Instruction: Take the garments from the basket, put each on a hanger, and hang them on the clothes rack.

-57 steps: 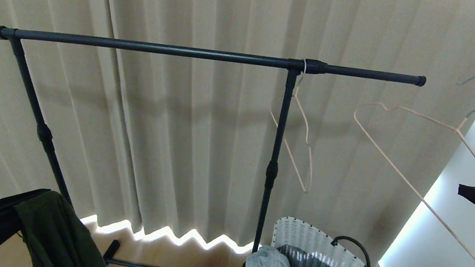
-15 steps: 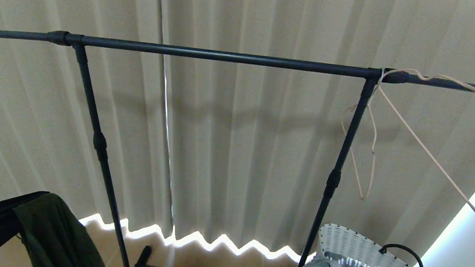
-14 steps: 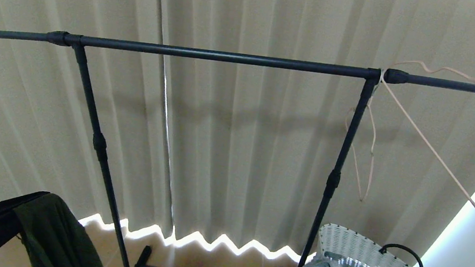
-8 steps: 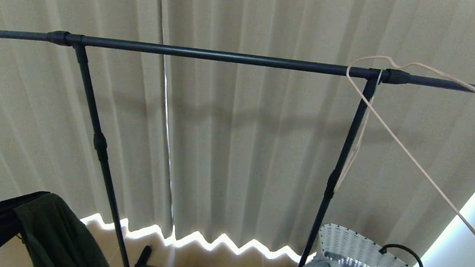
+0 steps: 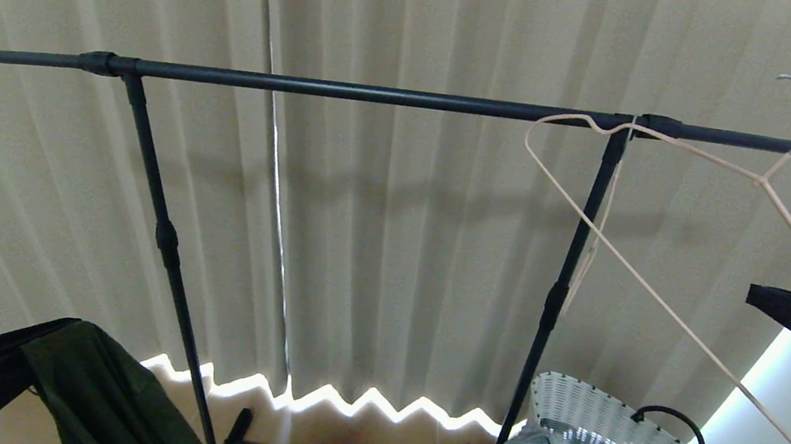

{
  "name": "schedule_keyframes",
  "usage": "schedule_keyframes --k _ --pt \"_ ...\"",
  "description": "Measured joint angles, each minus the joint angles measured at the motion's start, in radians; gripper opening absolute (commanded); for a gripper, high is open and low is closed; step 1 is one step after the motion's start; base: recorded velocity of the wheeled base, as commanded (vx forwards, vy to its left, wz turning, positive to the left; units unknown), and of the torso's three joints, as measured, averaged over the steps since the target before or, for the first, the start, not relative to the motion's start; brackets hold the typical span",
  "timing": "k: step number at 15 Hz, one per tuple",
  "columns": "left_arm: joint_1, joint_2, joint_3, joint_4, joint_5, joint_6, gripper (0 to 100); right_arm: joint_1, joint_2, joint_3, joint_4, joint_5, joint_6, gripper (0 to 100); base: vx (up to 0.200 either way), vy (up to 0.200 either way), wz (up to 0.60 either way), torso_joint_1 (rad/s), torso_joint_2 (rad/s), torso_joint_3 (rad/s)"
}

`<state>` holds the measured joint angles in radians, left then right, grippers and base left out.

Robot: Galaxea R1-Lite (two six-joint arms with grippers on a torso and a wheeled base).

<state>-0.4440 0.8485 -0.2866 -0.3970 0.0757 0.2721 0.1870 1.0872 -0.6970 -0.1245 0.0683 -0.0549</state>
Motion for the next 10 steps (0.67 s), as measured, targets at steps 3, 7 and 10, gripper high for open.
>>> schedule_keyframes --k 3,7,10 --pt "0.000 0.000 0.006 -0.001 -0.001 0.001 0 0.002 0.006 0.000 0.001 0.000 0.000 0 0.000 0.200 0.00 0.004 0.00 0.004" --pt "0.001 -0.001 0.007 -0.001 0.000 0.001 0 0.002 0.008 0.000 0.000 0.000 0.000 0 0.000 0.200 0.00 0.005 0.01 0.004" --pt "0.001 -0.001 0.007 -0.001 -0.001 0.002 0 0.002 0.008 0.000 0.002 -0.001 0.000 0 0.000 0.133 0.00 0.002 0.00 0.002"
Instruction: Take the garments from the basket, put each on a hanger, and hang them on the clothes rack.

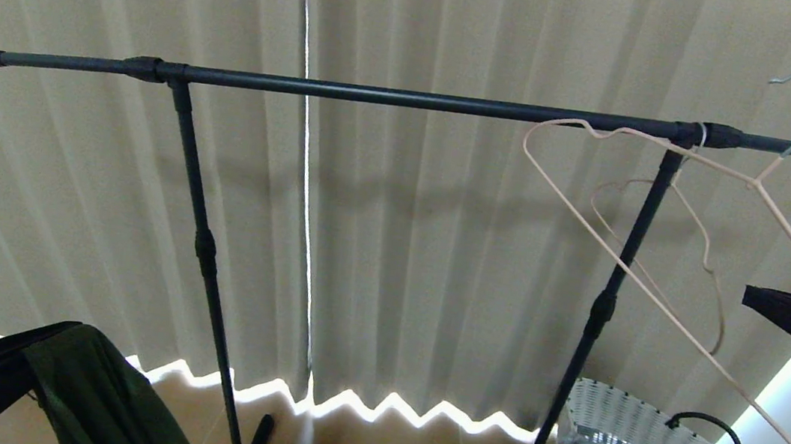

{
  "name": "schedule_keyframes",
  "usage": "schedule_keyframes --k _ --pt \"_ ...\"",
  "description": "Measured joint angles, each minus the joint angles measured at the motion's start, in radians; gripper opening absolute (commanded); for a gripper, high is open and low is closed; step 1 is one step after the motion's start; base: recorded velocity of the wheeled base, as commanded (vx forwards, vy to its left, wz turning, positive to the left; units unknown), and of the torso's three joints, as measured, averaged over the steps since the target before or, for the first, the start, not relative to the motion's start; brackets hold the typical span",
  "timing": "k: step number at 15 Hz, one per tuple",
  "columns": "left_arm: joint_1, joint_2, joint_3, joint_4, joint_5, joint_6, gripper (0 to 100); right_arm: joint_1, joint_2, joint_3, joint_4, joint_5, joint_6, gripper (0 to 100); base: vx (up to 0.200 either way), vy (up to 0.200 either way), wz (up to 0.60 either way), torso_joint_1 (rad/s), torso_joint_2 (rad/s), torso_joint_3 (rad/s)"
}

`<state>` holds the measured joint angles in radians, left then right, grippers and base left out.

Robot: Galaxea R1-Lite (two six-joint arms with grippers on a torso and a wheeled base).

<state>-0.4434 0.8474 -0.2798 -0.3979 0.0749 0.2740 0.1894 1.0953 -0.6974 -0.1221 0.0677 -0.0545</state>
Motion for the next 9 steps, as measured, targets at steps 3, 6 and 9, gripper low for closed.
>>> schedule_keyframes --k 3,6,9 --pt "0.000 0.005 0.008 0.004 0.000 0.003 0 0.000 0.002 0.007 0.002 0.001 0.000 0 0.000 0.000 0.00 0.000 0.00 0.000" --pt "-0.001 0.009 0.017 0.005 -0.001 0.004 0 0.002 0.012 0.015 0.003 0.003 0.000 0 0.000 0.000 0.00 0.000 0.00 0.000" --pt "0.000 0.027 0.020 0.004 0.000 0.006 0 0.035 0.029 0.020 0.002 0.001 0.002 0 0.000 0.000 0.00 0.000 0.00 0.000"
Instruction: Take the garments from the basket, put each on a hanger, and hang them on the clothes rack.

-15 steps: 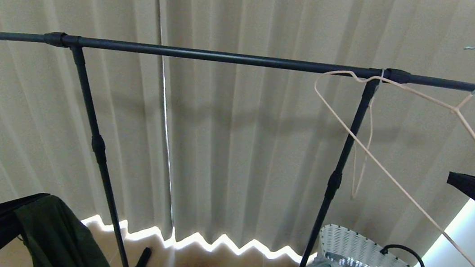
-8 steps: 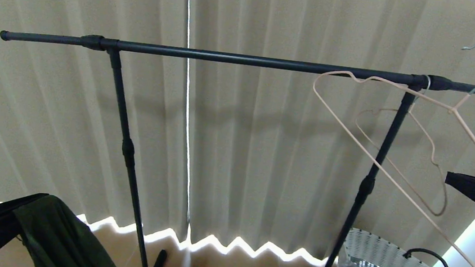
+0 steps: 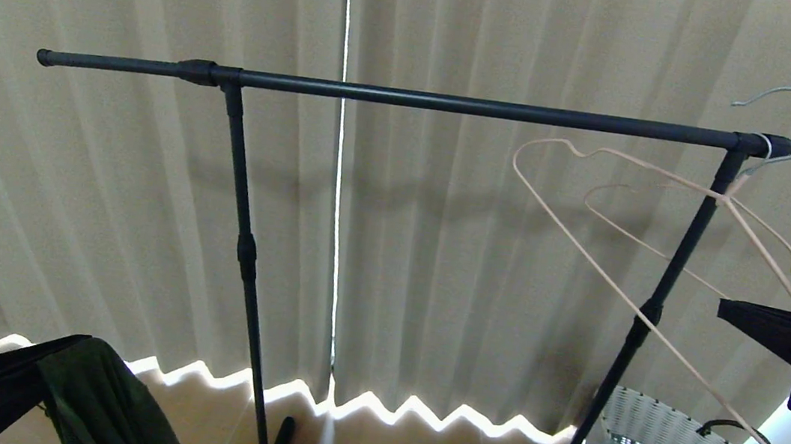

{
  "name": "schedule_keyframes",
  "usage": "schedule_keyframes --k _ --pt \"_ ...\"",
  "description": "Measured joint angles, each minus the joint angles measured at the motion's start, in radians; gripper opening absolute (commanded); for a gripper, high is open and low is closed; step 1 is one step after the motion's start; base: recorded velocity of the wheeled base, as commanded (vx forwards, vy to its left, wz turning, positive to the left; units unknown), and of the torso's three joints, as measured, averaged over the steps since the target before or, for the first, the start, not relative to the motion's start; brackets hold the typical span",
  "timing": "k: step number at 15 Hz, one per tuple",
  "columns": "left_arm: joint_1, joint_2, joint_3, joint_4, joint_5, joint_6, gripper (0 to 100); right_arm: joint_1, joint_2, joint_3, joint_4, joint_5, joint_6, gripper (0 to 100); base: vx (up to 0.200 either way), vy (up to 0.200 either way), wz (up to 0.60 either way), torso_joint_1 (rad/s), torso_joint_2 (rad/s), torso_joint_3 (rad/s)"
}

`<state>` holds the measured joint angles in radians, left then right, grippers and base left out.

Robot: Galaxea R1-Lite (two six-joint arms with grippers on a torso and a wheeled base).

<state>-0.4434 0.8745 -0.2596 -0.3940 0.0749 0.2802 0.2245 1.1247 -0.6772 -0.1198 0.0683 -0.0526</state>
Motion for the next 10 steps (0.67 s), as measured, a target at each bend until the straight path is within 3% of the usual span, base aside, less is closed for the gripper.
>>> schedule_keyframes --k 4,8,10 --pt "0.000 0.056 -0.051 0.003 0.006 -0.010 0 0.091 0.039 0.010 -0.003 -0.004 0.036 0 0.000 0.000 0.00 0.000 0.00 0.000" --pt "0.002 0.185 -0.193 0.003 0.017 -0.080 0 0.180 0.075 0.014 -0.009 -0.007 0.100 0 0.000 0.000 0.00 0.000 0.00 0.000" --pt "0.002 0.258 -0.267 0.004 0.062 -0.102 0 0.193 0.093 0.016 -0.011 -0.006 0.119 0 0.000 0.000 0.00 0.000 0.00 0.000"
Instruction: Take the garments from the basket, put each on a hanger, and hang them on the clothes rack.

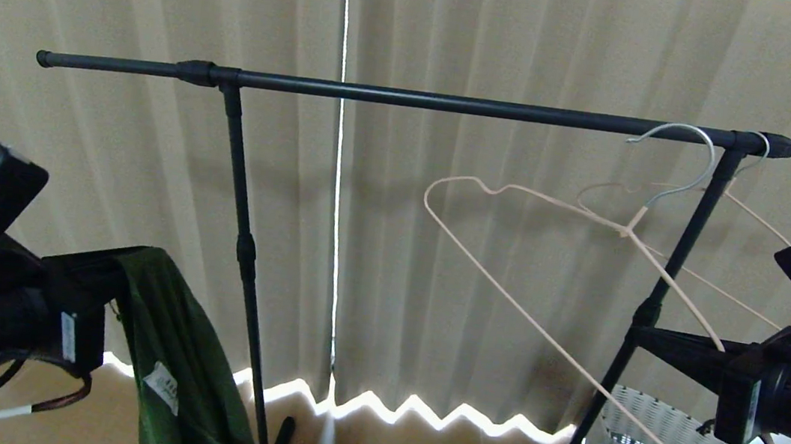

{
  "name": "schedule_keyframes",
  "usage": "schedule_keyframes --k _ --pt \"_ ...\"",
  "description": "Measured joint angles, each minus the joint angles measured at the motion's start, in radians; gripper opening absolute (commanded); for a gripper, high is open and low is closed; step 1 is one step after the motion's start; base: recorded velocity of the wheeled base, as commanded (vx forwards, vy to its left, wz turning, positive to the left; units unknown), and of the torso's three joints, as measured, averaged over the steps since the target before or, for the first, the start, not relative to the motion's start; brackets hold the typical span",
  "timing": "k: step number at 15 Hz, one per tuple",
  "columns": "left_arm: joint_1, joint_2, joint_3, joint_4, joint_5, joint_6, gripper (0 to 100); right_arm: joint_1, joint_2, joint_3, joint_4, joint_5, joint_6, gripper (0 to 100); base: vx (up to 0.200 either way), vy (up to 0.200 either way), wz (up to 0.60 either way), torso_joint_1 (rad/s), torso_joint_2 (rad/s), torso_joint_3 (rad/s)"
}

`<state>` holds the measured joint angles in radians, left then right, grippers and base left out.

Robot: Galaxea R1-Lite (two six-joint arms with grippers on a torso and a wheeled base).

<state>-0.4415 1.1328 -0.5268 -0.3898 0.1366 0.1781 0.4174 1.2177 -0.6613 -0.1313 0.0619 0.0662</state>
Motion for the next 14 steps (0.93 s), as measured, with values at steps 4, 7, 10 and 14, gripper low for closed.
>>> schedule_keyframes --k 4,7,10,14 --pt "-0.001 0.106 -0.086 -0.001 0.033 -0.022 0 0.055 0.021 0.006 -0.003 0.000 0.041 0 0.000 0.000 0.00 0.000 0.00 0.000" --pt "-0.001 0.186 -0.159 -0.001 0.045 -0.074 0 0.117 0.050 0.002 -0.035 -0.001 0.053 0 0.000 0.000 0.00 0.000 0.00 0.000" --pt "-0.002 0.251 -0.209 0.000 0.050 -0.119 0 0.162 0.068 0.000 -0.045 -0.002 0.084 0 0.000 0.000 0.00 0.000 0.00 0.000" --pt "-0.011 0.359 -0.297 -0.003 0.107 -0.162 0 0.293 0.074 -0.001 -0.067 -0.003 0.144 0 0.000 0.000 0.00 0.000 0.00 0.000"
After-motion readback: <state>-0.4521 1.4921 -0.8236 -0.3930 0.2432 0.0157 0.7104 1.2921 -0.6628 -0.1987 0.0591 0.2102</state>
